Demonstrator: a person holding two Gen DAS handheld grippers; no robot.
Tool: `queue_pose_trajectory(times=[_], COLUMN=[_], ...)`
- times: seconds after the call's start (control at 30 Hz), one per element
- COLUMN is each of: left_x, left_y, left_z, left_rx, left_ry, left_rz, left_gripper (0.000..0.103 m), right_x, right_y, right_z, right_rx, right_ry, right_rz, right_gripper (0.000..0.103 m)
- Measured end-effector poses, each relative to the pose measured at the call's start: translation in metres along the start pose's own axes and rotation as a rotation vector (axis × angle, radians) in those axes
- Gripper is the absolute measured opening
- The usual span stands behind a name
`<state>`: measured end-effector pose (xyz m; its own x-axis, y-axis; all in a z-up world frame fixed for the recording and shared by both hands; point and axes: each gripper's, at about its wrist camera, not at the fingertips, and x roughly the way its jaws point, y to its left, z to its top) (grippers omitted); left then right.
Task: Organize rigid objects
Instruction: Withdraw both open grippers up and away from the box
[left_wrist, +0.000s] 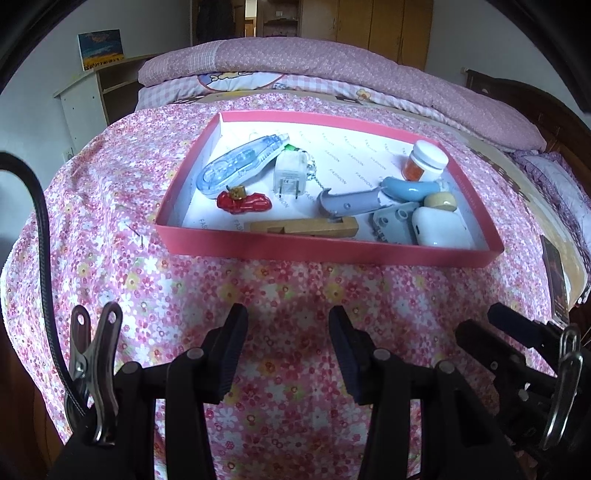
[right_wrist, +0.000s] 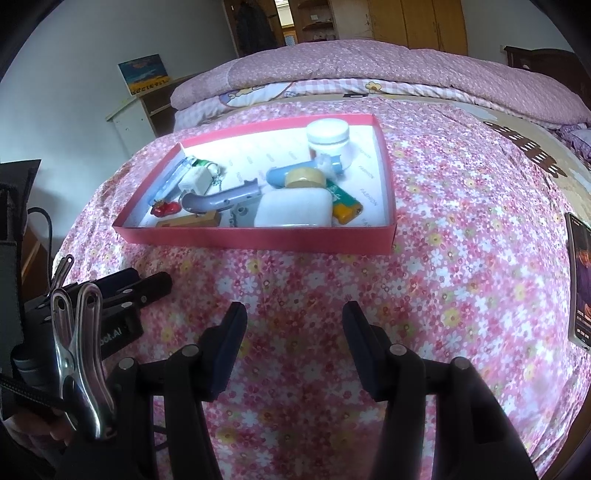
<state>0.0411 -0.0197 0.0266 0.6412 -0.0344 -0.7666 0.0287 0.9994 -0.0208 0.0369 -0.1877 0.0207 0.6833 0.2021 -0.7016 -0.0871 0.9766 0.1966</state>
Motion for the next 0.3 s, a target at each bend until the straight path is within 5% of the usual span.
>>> queue_pose_trajectory(times=[0.3], left_x=[-0.0021], left_y=[0.0015], left_z=[-0.0023], left_rx=[-0.005], left_ry=[-0.002], left_rz=[0.017], left_gripper=[0.048], right_x=[-0.0007], right_y=[-0.0007], right_z=[-0.0025], right_rx=[0.007], right_ry=[0.005], right_rz=[0.0], right_gripper=[0.055])
